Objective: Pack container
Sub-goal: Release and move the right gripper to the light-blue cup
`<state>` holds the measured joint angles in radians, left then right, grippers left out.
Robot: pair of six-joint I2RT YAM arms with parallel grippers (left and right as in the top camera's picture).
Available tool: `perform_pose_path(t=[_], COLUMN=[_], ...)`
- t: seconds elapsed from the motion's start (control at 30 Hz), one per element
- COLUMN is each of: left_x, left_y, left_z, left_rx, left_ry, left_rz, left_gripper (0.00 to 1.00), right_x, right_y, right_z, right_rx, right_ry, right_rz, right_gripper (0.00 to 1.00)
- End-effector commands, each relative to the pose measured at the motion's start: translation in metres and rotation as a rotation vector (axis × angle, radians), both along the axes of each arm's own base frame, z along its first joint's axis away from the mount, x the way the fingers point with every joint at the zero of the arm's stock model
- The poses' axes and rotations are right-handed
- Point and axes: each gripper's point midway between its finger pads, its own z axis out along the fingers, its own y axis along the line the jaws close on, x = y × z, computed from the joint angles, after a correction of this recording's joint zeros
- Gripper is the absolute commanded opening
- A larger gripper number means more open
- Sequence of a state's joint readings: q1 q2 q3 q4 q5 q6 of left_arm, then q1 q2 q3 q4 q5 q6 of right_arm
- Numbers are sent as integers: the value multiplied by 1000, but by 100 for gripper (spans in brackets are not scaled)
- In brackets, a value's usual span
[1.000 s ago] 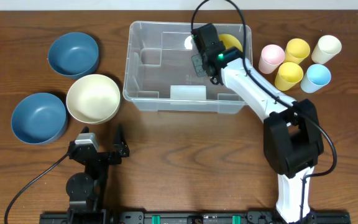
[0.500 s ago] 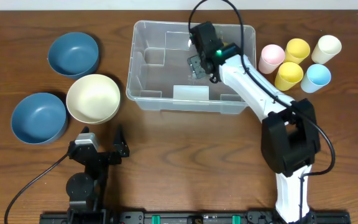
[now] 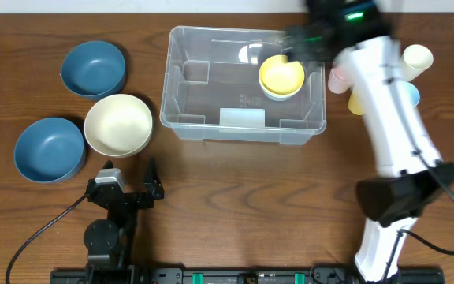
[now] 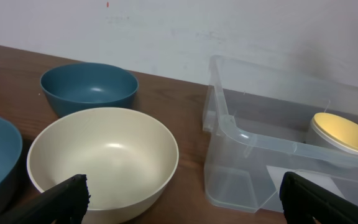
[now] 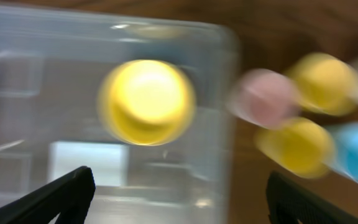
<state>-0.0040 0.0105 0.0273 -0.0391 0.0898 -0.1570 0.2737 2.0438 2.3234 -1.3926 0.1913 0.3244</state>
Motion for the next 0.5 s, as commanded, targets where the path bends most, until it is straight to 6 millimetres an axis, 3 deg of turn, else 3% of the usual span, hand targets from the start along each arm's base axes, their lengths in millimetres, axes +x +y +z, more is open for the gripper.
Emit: perform_pose_path(t=[0.0, 0.07, 0.2, 0.33, 0.47], left_x=[0, 0, 0, 0, 0], left_y=[-2, -2, -2, -2, -2], left_z=[-16, -16, -16, -16, -16], left_rx=[5, 5, 5, 5, 5], left_ry=[41, 41, 41, 41, 41], left_rz=[-8, -8, -8, -8, -8], left_gripper=[98, 98, 98, 98, 98], right_x=[-3, -7, -17, -25, -35], right_y=[-72, -111, -171, -210, -234], right_z=[-1, -11, -40, -76, -112], right_rx=[22, 28, 80, 145, 178], right_ry=[29, 69, 145, 192, 235], right_rz=[-232, -323, -458, -550, -599], right_gripper=[89, 89, 88, 86, 82])
